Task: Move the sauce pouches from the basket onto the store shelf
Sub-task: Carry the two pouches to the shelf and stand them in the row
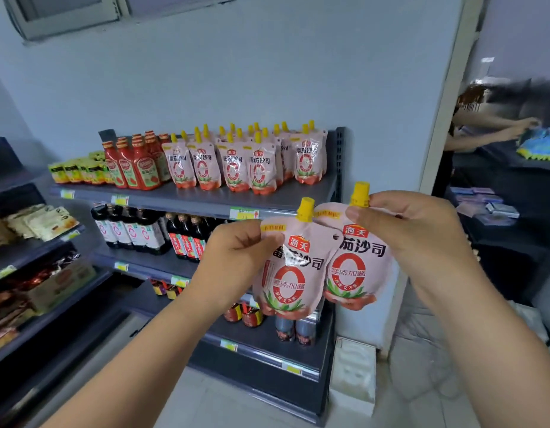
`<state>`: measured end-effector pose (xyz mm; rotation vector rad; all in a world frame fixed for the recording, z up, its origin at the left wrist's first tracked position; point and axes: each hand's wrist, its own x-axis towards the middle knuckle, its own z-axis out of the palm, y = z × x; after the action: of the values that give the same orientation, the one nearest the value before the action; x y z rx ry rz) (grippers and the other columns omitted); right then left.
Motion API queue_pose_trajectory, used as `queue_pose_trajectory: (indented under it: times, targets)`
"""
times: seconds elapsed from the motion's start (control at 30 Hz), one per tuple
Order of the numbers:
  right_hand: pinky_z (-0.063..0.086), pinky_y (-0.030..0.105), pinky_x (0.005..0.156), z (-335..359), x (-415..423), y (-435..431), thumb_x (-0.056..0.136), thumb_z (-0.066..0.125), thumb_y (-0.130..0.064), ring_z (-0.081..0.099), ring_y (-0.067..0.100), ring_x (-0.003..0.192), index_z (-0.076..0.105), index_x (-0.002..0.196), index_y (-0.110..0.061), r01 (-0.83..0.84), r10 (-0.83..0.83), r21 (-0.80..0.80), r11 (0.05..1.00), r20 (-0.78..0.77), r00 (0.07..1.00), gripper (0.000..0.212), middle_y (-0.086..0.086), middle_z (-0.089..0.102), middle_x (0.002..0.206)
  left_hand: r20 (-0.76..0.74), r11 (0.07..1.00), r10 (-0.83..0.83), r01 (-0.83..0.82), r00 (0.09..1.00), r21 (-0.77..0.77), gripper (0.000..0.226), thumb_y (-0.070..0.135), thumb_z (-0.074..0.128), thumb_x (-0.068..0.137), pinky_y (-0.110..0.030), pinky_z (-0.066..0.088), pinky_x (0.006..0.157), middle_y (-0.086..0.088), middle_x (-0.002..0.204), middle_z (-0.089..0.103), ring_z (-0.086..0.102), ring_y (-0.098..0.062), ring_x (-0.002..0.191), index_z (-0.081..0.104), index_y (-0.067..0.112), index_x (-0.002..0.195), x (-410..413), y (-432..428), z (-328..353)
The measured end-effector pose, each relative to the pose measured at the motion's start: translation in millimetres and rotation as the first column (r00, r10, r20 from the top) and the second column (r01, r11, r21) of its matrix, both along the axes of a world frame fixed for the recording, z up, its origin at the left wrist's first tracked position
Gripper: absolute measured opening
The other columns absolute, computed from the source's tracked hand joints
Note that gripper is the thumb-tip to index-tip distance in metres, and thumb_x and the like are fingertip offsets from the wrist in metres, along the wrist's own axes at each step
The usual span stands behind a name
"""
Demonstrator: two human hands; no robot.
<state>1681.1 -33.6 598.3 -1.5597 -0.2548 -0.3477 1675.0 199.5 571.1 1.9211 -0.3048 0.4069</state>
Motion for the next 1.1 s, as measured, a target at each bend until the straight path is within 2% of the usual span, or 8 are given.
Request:
queue_pose_trajectory:
  times: [0.1, 0.27, 0.37, 0.5, 0.67, 0.8, 0.97, 1.1]
  targets:
    - [0.052, 0.027, 0.065, 3, 40, 9, 0.082, 0.082, -0.016, 0.071, 0.008, 0.065, 0.082, 0.075, -0.027, -0.005, 0.005, -0.008, 1.0, -0.003, 1.0, 0.014, -0.002, 0.08, 0.076, 0.064, 0.999, -0.032, 0.033, 0.997, -0.005, 0.049, 0.035, 0.07, 0.089, -0.045, 0.053, 0.059, -0.031, 0.077, 0.066, 0.062, -0.027, 0.065, 0.066, -0.013, 0.08, 41, 7, 3]
    - [0.052, 0.021, 0.058, 7, 103, 28, 0.082, 0.082, -0.014, 0.07, 0.007, 0.063, 0.082, 0.073, -0.03, 0.015, -0.015, -0.015, 1.0, -0.009, 1.0, 0.018, -0.003, 0.08, 0.074, 0.108, 0.992, -0.115, 0.109, 0.987, 0.057, 0.046, 0.024, 0.066, 0.097, -0.043, 0.045, 0.054, -0.031, 0.069, 0.059, 0.056, -0.033, 0.059, 0.061, -0.015, 0.074, 106, 23, 15]
    - [0.055, 0.019, 0.057, 9, 135, 37, 0.078, 0.082, -0.013, 0.072, 0.011, 0.065, 0.083, 0.075, -0.023, 0.08, -0.08, 0.036, 0.996, -0.003, 0.997, 0.011, 0.002, 0.081, 0.077, 0.132, 0.985, -0.154, 0.143, 0.979, 0.094, 0.037, 0.016, 0.065, 0.099, -0.029, 0.037, 0.052, -0.016, 0.059, 0.057, 0.05, -0.022, 0.054, 0.065, -0.003, 0.067, 147, 36, 28]
    - [0.055, 0.021, 0.053, 20, 166, 49, 0.078, 0.082, -0.016, 0.072, 0.015, 0.061, 0.084, 0.076, -0.024, 0.231, -0.232, 0.043, 0.972, 0.014, 0.973, 0.009, 0.004, 0.081, 0.077, 0.149, 0.977, -0.204, 0.192, 0.968, 0.092, 0.021, 0.008, 0.066, 0.096, -0.027, 0.053, 0.06, -0.003, 0.076, 0.075, 0.071, -0.015, 0.072, 0.075, 0.015, 0.078, 204, 51, 54]
    - [0.061, 0.034, 0.046, 38, 192, 58, 0.08, 0.081, -0.022, 0.075, 0.023, 0.056, 0.082, 0.079, -0.024, 0.397, -0.397, -0.024, 0.918, -0.023, 0.917, 0.003, 0.004, 0.08, 0.074, 0.129, 0.92, -0.223, 0.165, 0.966, 0.355, 0.022, 0.006, 0.066, 0.089, -0.024, 0.037, 0.051, -0.003, 0.056, 0.057, 0.051, -0.009, 0.05, 0.065, 0.0, 0.068, 284, 62, 86]
    - [0.062, 0.035, 0.053, 45, 211, 63, 0.081, 0.08, -0.02, 0.076, 0.018, 0.059, 0.083, 0.079, -0.024, 0.475, -0.476, -0.058, 0.878, -0.005, 0.879, 0.005, 0.002, 0.08, 0.075, 0.191, 0.818, -0.244, 0.096, 0.951, 0.567, 0.022, 0.011, 0.065, 0.084, -0.04, 0.046, 0.057, -0.008, 0.061, 0.06, 0.058, -0.019, 0.06, 0.064, 0.006, 0.063, 333, 56, 107]
    - [0.062, 0.047, 0.069, 50, 231, 68, 0.081, 0.08, -0.021, 0.078, 0.029, 0.066, 0.083, 0.079, -0.023, 0.454, -0.456, -0.092, 0.886, 0.0, 0.89, 0.005, 0.007, 0.08, 0.077, 0.219, 0.839, -0.248, 0.096, 0.944, 0.536, 0.021, 0.015, 0.065, 0.087, -0.046, 0.053, 0.066, -0.011, 0.066, 0.066, 0.063, -0.024, 0.067, 0.068, 0.005, 0.069, 379, 37, 118]
    - [0.059, 0.037, 0.062, 58, 244, 70, 0.074, 0.078, -0.024, 0.078, 0.024, 0.065, 0.083, 0.077, -0.024, 0.386, -0.386, -0.098, 0.917, 0.022, 0.922, 0.006, 0.007, 0.08, 0.076, 0.161, 0.809, -0.268, 0.131, 0.95, 0.572, 0.014, 0.011, 0.066, 0.084, -0.048, 0.056, 0.073, -0.013, 0.073, 0.07, 0.066, -0.025, 0.071, 0.073, 0.003, 0.074, 408, 22, 122]
